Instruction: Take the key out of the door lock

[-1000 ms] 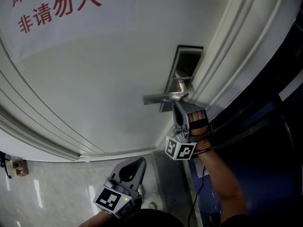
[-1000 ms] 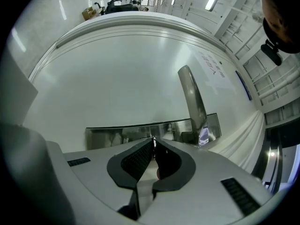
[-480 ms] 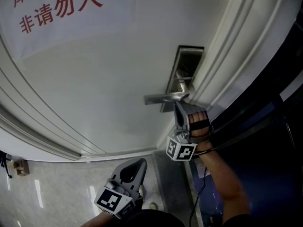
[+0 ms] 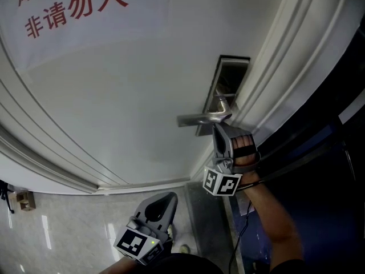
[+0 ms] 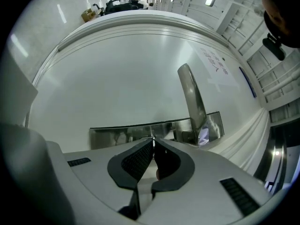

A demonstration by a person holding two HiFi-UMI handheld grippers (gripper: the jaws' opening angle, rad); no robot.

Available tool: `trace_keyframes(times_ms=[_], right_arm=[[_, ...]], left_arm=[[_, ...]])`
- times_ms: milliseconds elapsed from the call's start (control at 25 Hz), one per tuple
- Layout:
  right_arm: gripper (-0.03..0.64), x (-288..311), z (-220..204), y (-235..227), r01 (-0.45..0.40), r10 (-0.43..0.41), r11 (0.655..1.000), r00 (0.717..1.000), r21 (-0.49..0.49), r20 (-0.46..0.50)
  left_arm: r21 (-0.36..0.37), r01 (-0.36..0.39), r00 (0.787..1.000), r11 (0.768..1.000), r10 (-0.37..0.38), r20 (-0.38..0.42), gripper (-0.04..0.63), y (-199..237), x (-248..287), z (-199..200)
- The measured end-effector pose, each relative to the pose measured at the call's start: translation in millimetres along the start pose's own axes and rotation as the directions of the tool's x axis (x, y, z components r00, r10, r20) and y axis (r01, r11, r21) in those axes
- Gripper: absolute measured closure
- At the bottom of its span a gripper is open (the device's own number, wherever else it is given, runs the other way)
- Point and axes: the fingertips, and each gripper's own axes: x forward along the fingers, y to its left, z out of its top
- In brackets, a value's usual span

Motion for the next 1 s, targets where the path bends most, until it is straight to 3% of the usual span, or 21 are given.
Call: trace_keyframes(times_ms=[160, 440, 1000], right_arm=[[0.595, 0, 0, 0, 0.006, -0.006, 1.000, 1.000, -0.008, -0.008], [0.595, -5, 2, 1, 0.039, -0.037, 0.993, 0.999, -0.112, 0.013], [0.597, -34, 0, 2, 0.021, -0.020, 0.998, 1.000, -0.063, 0.023]], left_arm=[[0.001, -0.016, 1.000, 1.000, 0.017, -0.019, 0.591, 4, -2, -4], [-0.011, -0.019, 1.000, 1.000, 0.018, -0.024, 0.591, 3, -3, -9], [-0.007, 0.008, 1.000, 1.000, -0.008, -0.011, 0.591, -21, -4, -13]])
